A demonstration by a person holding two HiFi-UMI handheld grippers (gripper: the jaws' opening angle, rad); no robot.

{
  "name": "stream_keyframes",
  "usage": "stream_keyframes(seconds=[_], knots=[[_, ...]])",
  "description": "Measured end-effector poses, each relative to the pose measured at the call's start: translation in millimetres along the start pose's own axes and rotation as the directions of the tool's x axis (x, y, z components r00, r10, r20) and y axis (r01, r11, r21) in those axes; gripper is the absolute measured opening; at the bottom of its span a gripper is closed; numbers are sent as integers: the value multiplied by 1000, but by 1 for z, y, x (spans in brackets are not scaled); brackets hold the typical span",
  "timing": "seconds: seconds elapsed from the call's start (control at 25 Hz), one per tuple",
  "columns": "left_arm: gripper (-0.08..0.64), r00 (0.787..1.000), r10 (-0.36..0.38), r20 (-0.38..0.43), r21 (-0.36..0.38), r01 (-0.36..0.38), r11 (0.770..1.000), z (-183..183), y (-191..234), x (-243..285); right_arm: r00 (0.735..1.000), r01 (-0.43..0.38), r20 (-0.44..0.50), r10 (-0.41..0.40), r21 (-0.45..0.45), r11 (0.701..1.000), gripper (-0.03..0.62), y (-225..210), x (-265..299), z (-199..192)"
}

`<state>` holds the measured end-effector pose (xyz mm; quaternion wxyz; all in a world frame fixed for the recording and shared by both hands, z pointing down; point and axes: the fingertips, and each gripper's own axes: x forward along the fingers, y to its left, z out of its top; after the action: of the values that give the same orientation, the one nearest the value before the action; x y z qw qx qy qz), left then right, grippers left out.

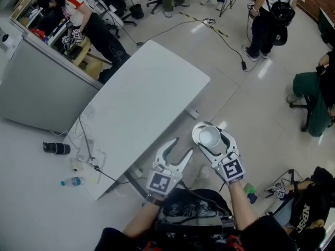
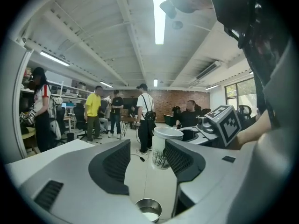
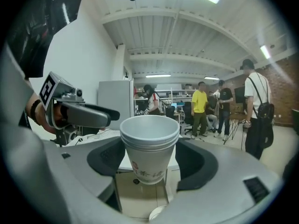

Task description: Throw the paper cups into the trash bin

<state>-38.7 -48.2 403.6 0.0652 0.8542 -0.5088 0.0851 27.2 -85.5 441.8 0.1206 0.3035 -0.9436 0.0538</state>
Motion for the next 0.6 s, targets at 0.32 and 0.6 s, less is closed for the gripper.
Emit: stream_keyframes(seconds=[0.32,0.6], knots=[[221,960,-161,-227,-56,153,987,-119,0,120,991,113,-91,-101,144,983,342,-62,52,-123],[221,854,-240,-462,-103,217,971,-296,9,167,976,185,-169,-140,289,939,342,-85,104,-308]])
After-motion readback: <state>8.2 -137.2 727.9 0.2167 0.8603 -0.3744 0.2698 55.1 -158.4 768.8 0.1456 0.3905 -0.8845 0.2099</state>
